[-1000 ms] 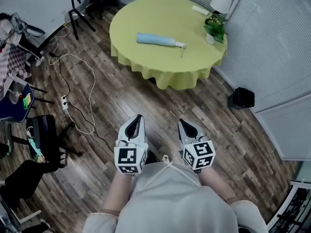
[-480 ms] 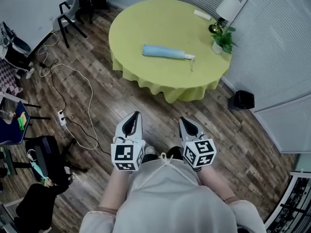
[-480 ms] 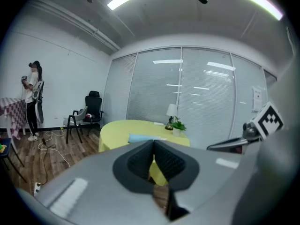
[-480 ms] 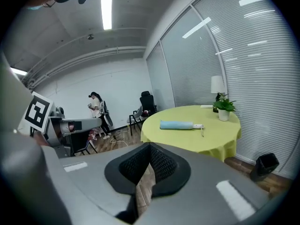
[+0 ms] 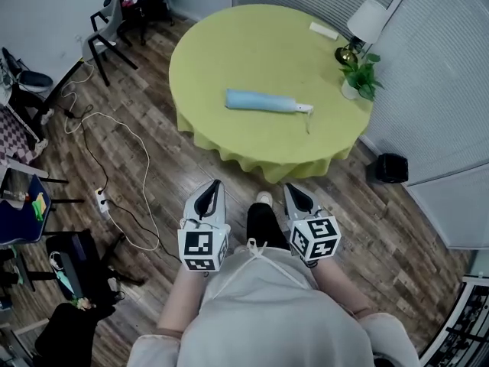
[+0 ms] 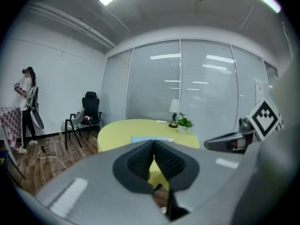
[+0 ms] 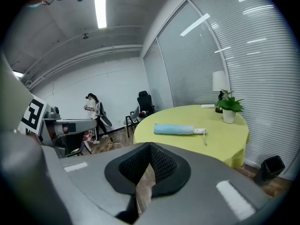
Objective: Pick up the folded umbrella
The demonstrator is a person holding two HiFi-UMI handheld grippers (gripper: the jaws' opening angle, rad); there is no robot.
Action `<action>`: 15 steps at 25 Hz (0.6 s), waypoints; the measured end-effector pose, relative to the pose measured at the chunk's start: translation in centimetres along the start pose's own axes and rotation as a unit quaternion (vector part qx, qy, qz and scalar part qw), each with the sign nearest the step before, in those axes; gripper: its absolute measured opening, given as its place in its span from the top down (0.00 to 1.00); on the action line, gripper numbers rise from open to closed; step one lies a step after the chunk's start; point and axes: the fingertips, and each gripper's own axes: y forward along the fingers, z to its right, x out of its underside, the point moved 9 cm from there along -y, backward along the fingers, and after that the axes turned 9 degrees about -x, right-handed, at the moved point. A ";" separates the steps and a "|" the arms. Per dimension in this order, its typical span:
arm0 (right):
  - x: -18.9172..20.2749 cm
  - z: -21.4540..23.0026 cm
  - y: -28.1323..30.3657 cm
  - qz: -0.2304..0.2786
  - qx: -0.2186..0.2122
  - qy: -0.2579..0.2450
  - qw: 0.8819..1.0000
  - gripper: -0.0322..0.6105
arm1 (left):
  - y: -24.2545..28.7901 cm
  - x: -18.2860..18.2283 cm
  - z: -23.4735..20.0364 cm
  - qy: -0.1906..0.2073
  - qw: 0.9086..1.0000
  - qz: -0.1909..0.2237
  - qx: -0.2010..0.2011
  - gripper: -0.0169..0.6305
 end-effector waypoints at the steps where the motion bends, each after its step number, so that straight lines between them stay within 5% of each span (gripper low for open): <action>1: -0.7 1.0 0.9 0.001 -0.001 -0.001 1.000 0.95 | 1.3 -0.5 0.0 0.004 1.000 0.001 -0.001 0.96; 15: -11.1 15.3 12.7 -0.013 -0.035 -0.038 0.999 0.95 | 22.0 -7.0 2.4 0.042 0.999 -0.017 0.005 0.96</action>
